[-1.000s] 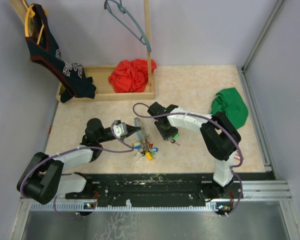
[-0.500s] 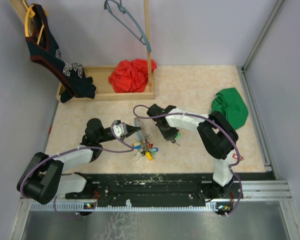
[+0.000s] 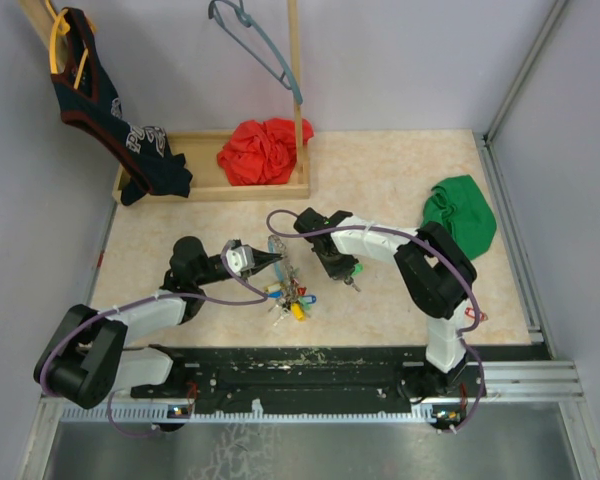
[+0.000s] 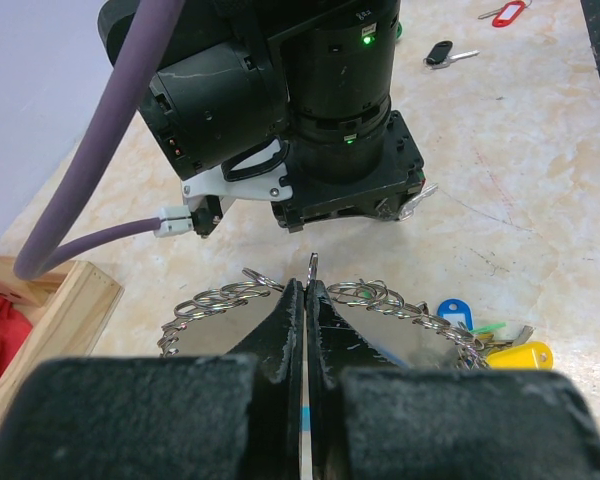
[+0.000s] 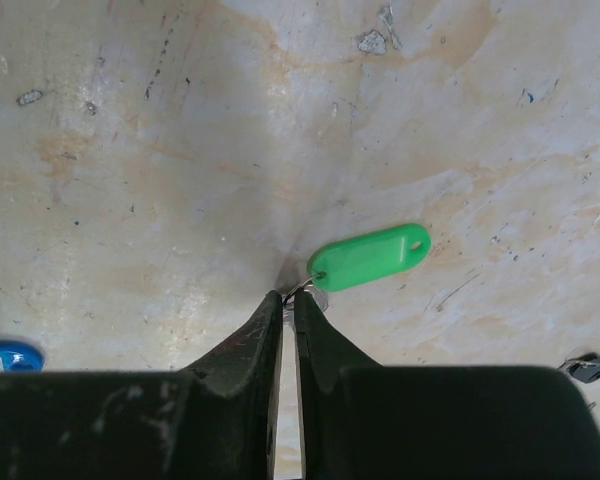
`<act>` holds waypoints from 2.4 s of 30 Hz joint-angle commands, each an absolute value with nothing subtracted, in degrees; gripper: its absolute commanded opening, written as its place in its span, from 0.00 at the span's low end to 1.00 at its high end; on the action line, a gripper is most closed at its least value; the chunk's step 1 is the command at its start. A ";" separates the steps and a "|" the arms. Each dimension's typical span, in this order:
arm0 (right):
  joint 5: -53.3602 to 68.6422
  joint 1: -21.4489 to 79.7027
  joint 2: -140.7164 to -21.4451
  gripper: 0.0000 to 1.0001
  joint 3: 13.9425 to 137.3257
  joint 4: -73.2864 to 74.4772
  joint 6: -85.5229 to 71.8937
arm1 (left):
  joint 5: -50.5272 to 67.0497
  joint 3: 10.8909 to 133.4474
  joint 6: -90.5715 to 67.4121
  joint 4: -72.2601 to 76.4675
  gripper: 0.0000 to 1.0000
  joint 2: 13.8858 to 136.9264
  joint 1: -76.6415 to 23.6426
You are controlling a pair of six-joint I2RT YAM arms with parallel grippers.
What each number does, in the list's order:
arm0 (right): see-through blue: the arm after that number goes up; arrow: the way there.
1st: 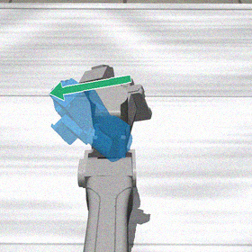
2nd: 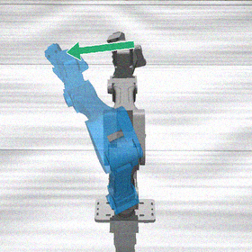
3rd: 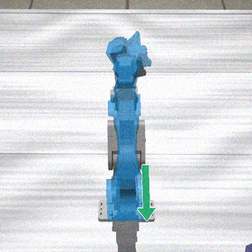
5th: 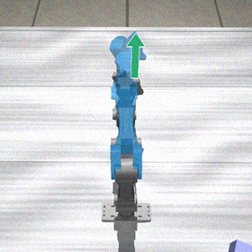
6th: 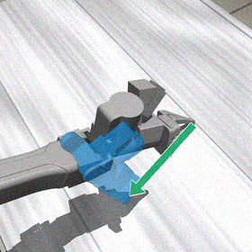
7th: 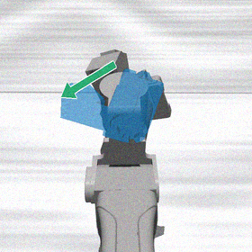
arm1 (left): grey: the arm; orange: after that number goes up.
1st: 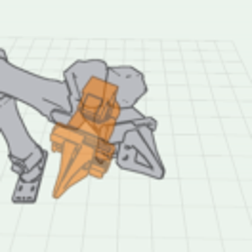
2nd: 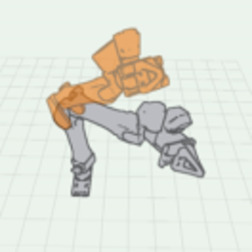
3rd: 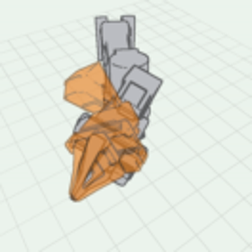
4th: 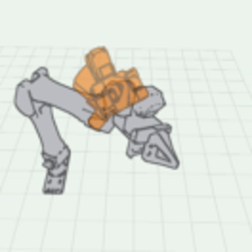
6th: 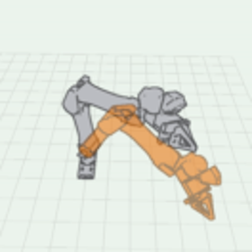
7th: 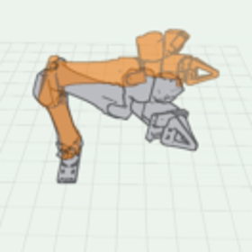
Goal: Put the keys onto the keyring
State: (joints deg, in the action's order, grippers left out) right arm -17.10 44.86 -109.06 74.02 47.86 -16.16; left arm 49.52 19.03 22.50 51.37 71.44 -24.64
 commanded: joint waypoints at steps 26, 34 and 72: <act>-22.81 45.61 -106.69 0.27 72.29 46.60 -21.01 | 50.40 19.07 21.80 54.02 0.00 70.82 -24.35; -24.30 45.62 -106.45 0.17 72.25 47.08 -21.17 | 50.39 19.07 21.66 54.05 0.00 70.78 -24.41; -9.05 37.23 -89.51 0.00 51.49 25.26 -15.25 | 50.69 18.71 21.36 54.94 0.00 70.54 -24.20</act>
State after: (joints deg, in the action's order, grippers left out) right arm -8.32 37.85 -88.79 51.31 27.18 -15.03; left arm 49.56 19.00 21.82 51.46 71.44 -24.60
